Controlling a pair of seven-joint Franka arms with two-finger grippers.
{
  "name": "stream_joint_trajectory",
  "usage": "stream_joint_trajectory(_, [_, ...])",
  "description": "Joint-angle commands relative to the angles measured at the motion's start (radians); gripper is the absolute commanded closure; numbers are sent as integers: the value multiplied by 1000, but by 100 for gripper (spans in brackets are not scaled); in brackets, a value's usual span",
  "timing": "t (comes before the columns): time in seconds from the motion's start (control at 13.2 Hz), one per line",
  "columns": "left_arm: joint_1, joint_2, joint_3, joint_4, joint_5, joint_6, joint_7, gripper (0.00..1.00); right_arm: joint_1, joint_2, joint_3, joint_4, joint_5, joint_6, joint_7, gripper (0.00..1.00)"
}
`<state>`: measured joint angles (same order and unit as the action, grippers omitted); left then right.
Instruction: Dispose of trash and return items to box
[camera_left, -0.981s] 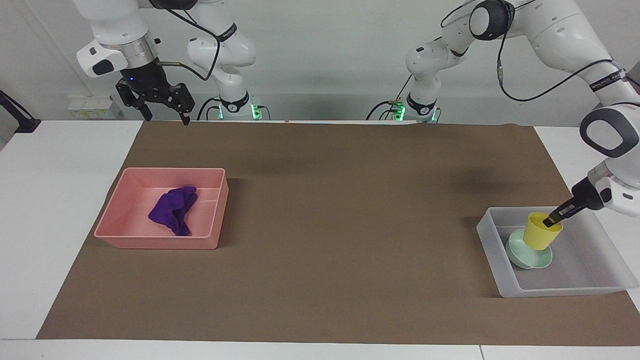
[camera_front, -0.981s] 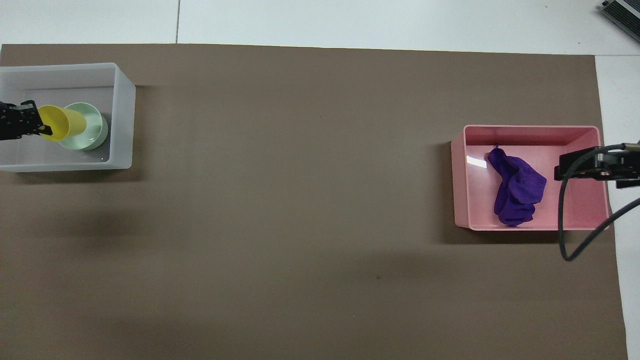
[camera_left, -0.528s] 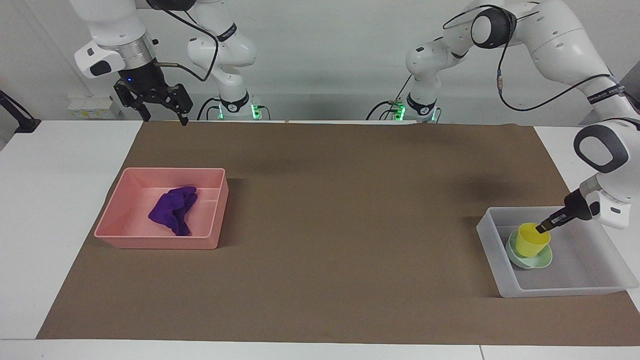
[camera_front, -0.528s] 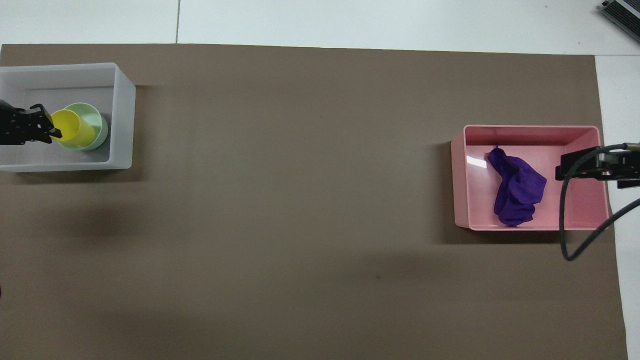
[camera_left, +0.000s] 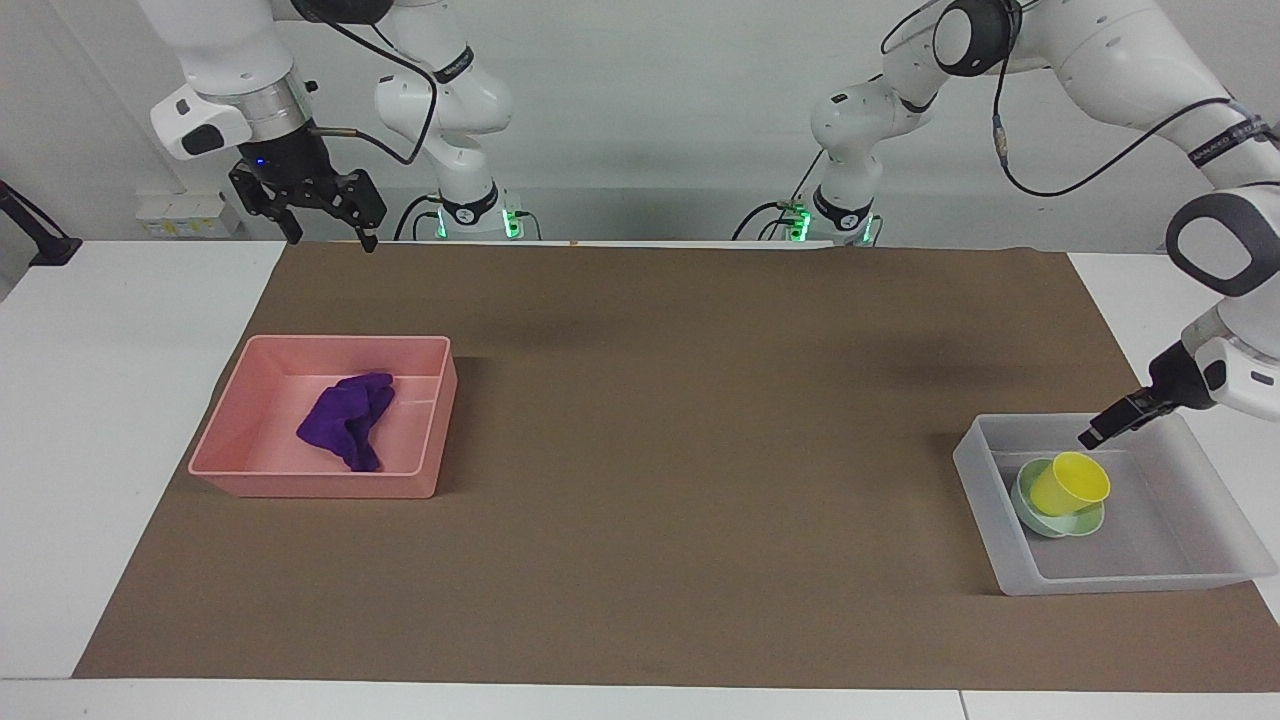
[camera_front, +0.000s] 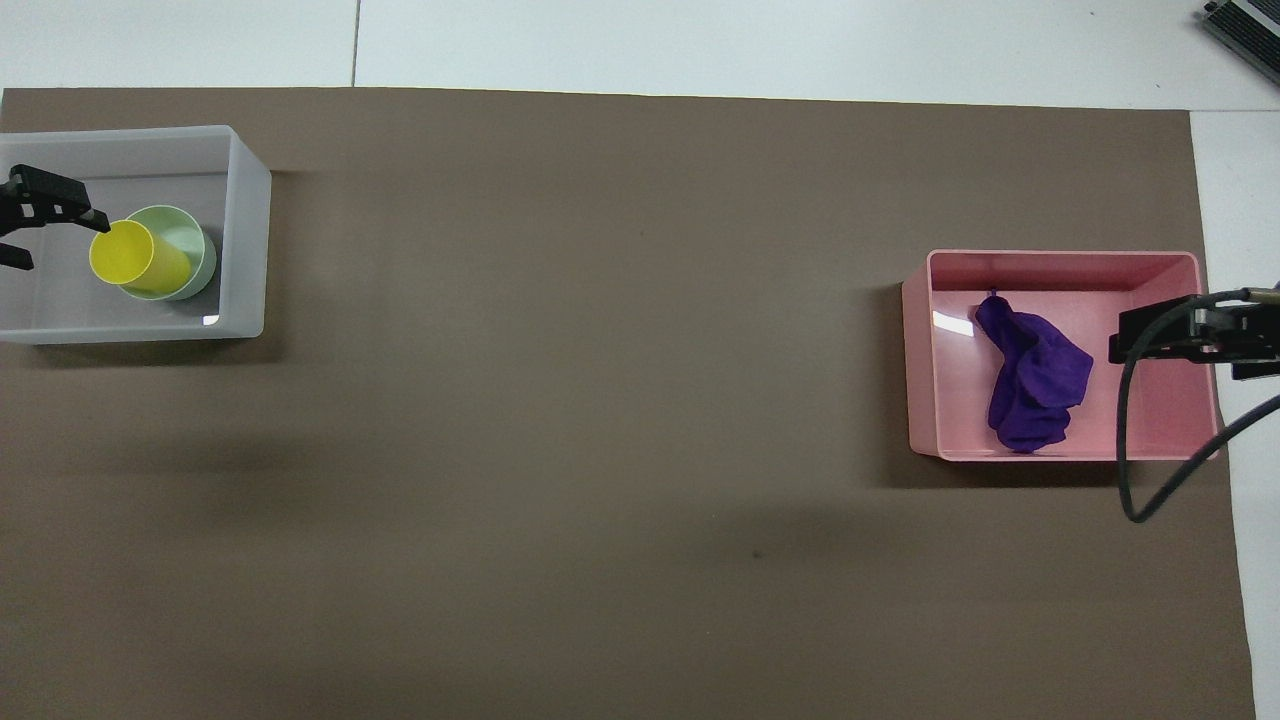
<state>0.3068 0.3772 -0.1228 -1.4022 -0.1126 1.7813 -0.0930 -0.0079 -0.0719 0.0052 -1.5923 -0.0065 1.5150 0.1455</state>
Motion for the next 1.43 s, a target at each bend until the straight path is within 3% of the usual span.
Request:
stream_joint_trajectory(0.0, [-69, -107, 12, -18, 28, -80, -19, 0, -14, -20, 1, -25, 23, -9, -29, 0])
stream_joint_trajectory(0.15, [-145, -161, 5, -23, 173, -181, -14, 0, -14, -23, 1, -28, 22, -9, -29, 0])
stream_joint_trajectory(0.38, [-199, -213, 3, -38, 177, -238, -22, 0, -12, -29, 2, -40, 23, -9, -27, 0])
stream_joint_trajectory(0.45, [-199, -251, -3, -88, 174, -220, -21, 0, -9, -31, 2, -41, 22, 1, -24, 0])
stream_joint_trajectory(0.6, [-259, -407, 11, -316, 166, -145, -8, 0, -4, -29, 4, -40, 8, 24, -21, 0])
stream_joint_trajectory(0.75, [-302, -477, 44, -400, 165, -114, -16, 0, -4, -29, 4, -40, 6, 28, -26, 0])
stream_joint_trajectory(0.91, [-348, -477, 80, -385, 159, -157, -7, 0, -10, -28, 6, -41, 8, 37, -29, 0])
stream_joint_trajectory(1.13, [-331, -422, 81, -276, 148, -239, -7, 0, -12, -29, 6, -44, 23, 36, -24, 0])
stream_joint_trajectory(1.36, [-325, -423, 83, -264, 113, -267, -8, 0, -15, -31, 4, -52, 23, 37, -30, 0])
